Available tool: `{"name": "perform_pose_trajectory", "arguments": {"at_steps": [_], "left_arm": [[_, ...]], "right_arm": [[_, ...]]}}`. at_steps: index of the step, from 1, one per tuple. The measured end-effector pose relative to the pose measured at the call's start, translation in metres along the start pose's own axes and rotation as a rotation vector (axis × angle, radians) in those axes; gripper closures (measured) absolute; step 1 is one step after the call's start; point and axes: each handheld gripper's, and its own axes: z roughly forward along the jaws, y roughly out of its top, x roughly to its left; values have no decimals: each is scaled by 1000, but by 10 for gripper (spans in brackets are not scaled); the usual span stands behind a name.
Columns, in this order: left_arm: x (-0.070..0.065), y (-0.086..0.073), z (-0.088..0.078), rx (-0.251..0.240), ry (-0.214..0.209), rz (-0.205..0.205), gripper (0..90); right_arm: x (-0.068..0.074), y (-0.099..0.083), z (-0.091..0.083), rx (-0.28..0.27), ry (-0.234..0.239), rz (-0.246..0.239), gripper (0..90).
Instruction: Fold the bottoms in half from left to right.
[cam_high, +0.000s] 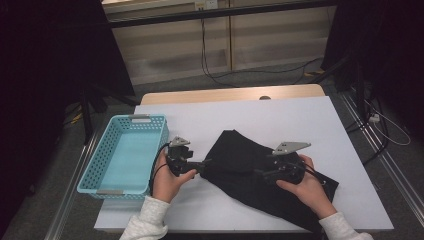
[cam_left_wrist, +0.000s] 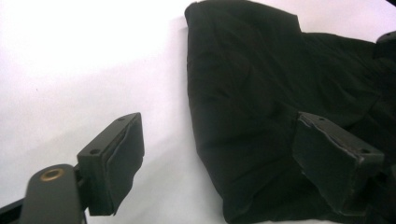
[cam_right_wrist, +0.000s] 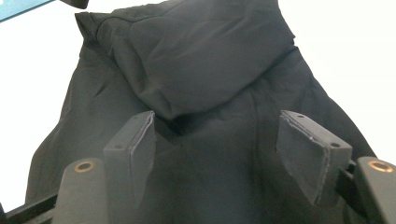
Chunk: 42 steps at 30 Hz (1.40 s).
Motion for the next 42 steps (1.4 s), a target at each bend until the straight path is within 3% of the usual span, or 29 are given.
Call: {"name": "perform_pose_trajectory", "arguments": {"at_steps": [5,9,17,22,29,33,37,42], "left_arm": [[2,-6,-1,27,7,4,152],[3,-7,-1,22,4,-12,146],[1,-8,0,33,-5,0,141],[4,-9,-1,40,-2,-4,137],[3,-9,-2,32,-2,-8,138],[4,-8,-4,26,-2,-13,139],[4,-8,-4,23,-2,-14,140],[4,-8,-5,21,0,-16,140]], "right_arm": [[6,4,7,8,11,-13,326],[9,6,10,9,28,-19,351],[16,10,16,-1,44,-25,403],[19,11,19,-2,78,-24,502],[22,9,26,36,60,-62,580],[20,5,30,63,52,-71,717],[17,4,31,50,51,-69,847],[17,6,27,17,65,-75,885]]}}
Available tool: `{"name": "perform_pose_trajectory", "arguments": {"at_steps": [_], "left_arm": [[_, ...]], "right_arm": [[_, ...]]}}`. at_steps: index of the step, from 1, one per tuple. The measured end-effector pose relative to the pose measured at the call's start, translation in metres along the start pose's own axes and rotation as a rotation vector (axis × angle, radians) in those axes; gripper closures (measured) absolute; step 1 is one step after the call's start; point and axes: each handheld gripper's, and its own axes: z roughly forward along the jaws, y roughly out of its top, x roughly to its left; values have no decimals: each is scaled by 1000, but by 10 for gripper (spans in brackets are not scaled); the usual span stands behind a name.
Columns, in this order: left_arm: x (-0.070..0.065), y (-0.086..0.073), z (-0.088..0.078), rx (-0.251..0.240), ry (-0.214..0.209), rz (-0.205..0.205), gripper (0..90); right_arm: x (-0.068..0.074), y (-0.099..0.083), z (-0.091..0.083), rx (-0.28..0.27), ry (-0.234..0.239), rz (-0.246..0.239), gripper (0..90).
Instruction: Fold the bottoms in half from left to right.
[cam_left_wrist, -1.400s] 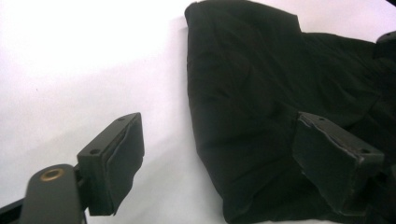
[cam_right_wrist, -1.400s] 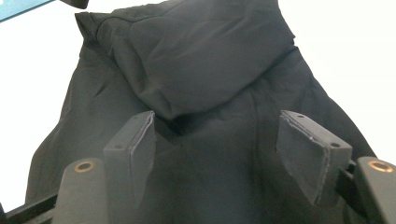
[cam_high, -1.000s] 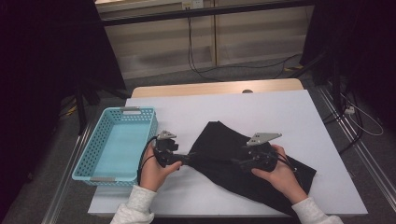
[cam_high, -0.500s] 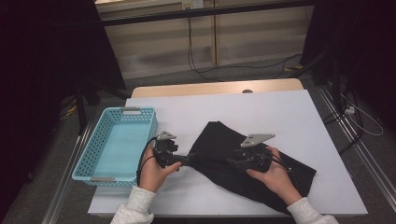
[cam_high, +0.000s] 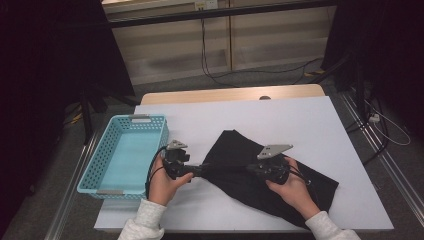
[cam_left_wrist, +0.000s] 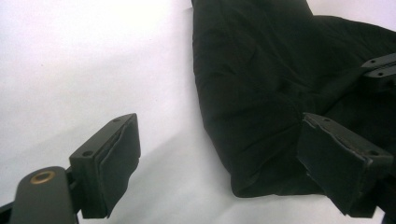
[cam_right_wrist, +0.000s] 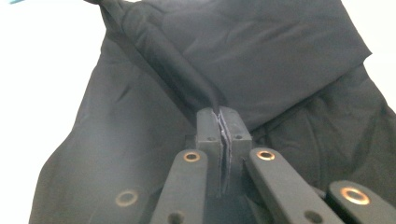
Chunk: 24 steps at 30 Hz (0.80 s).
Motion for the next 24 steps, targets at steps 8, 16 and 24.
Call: {"name": "perform_pose_trajectory", "arguments": {"at_steps": [8,16,24], "left_arm": [[0,1,-2,-3,-6,-1,143],[-1,0,-1,-3,-13,-7,138],[-2,2,1,1,-20,-2,138]], "right_arm": [[-2,3,-20,-45,5,-3,886],[3,-4,-29,-33,25,-22,886],[3,-14,-36,-17,32,-18,887]]}}
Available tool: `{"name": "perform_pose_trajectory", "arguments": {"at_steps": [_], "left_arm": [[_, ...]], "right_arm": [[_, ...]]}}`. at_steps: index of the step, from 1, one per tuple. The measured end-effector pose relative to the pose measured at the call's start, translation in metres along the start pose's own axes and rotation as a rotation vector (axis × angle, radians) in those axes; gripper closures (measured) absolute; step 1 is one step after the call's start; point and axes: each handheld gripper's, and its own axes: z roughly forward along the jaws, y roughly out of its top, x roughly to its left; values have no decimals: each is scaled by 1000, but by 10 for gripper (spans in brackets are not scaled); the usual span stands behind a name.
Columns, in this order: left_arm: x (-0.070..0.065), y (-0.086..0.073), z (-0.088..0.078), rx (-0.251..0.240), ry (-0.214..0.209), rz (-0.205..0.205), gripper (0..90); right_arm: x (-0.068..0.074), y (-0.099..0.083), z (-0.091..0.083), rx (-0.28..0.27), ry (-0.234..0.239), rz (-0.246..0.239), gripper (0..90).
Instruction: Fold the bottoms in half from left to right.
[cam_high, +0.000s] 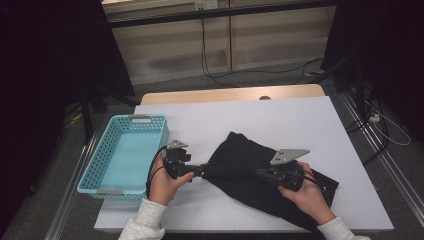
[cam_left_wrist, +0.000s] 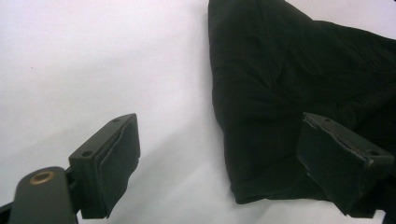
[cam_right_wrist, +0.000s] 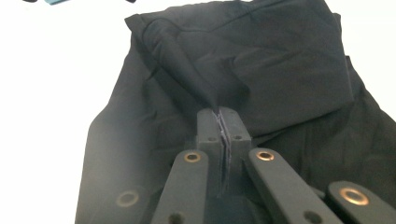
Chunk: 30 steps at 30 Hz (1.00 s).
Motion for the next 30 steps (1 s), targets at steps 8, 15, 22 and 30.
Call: {"name": "perform_pose_trajectory", "arguments": {"at_steps": [8,15,22,30], "left_arm": [[-1,2,2,-8,-8,-5,136],[0,3,3,-2,-13,-4,131],[1,4,4,-5,-12,-12,131],[1,5,4,-2,-14,-4,131]], "right_arm": [[1,-6,-8,-3,-7,2,887],[-2,-12,-15,-10,-21,21,887],[-3,-14,-22,-18,-37,27,886],[-3,-18,-24,-16,-41,31,886]]}}
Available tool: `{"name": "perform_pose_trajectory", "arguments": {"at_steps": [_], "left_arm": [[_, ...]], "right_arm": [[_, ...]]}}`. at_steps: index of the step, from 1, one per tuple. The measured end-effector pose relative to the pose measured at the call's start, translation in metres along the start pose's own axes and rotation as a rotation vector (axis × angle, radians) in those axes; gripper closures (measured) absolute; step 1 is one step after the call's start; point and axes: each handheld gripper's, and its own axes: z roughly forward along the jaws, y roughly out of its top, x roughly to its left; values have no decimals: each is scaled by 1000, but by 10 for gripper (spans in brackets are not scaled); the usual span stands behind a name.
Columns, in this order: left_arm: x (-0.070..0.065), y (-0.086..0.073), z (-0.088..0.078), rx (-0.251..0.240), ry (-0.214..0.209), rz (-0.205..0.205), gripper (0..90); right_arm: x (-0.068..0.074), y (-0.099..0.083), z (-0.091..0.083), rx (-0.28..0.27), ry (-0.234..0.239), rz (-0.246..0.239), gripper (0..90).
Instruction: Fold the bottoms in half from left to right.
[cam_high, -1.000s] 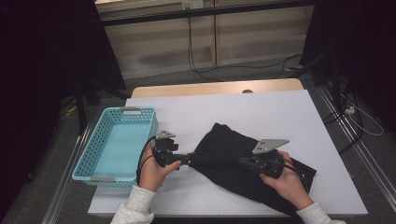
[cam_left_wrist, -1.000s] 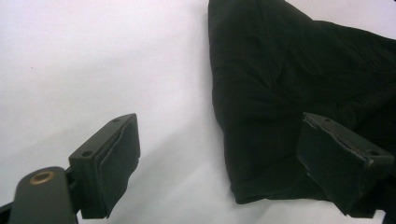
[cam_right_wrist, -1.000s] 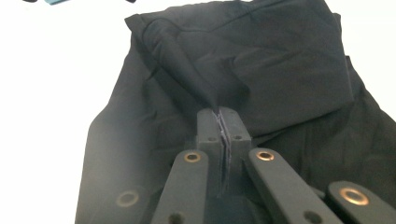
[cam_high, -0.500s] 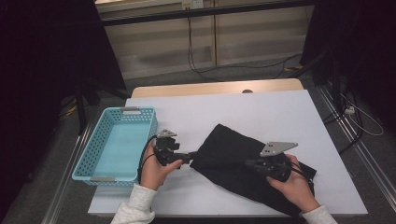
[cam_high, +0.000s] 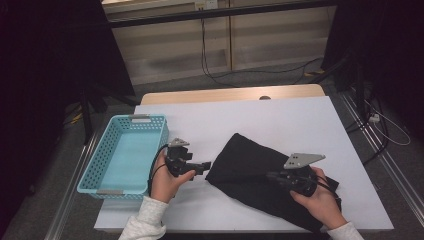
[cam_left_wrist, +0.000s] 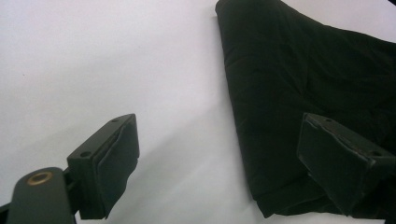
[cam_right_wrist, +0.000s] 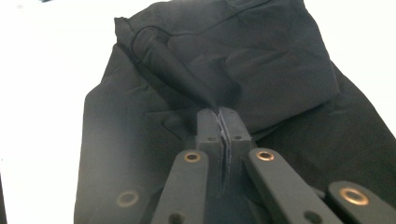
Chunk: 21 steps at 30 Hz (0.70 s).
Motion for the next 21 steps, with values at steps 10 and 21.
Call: {"name": "perform_pose_trajectory", "arguments": {"at_steps": [10,21], "left_arm": [[-1,1,1,-4,-3,1,131],[-4,3,3,3,-8,14,130]], "right_arm": [[1,-2,-4,1,-9,-3,886],[4,-7,-12,7,-11,-8,886]]}}
